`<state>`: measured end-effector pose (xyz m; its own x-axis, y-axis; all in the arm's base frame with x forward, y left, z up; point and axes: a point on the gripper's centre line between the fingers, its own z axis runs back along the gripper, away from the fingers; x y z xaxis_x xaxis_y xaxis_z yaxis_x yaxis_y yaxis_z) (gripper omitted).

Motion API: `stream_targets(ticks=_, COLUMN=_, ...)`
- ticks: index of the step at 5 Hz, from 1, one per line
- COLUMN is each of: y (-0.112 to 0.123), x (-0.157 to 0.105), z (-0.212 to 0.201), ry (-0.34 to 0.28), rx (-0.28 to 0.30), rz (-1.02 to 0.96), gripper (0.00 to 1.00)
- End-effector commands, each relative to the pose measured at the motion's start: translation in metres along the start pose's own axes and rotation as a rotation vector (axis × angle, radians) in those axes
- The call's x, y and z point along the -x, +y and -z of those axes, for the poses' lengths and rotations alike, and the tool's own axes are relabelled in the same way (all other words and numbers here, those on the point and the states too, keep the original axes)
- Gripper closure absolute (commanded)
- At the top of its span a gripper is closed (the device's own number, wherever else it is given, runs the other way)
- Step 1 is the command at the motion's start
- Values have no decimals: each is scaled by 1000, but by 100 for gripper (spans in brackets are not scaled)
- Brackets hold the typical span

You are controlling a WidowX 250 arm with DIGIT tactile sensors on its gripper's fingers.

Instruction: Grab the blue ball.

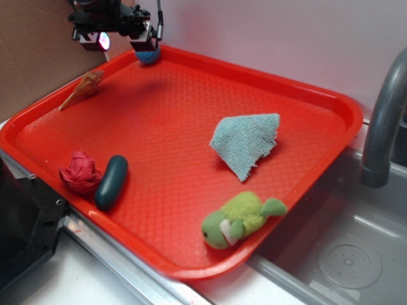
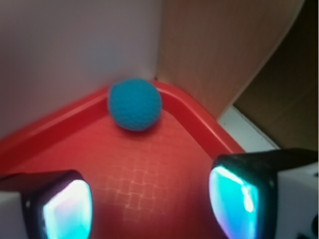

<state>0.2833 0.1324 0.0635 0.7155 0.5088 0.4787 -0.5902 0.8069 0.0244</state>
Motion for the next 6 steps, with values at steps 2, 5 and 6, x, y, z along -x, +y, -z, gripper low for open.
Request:
stream_targets(ticks=2, y=1, x=-44, z=22, ry=-21, rx=-75, rz=3, gripper=0)
stream_targets(ticks=5, y=-5, x=-55, z=44, ry=-63, rx=-123, rz=-42, gripper=100)
stream_targets(ticks=6, y=-9, x=-54, z=46, ry=-83, rx=-104, rz=-29, gripper=100)
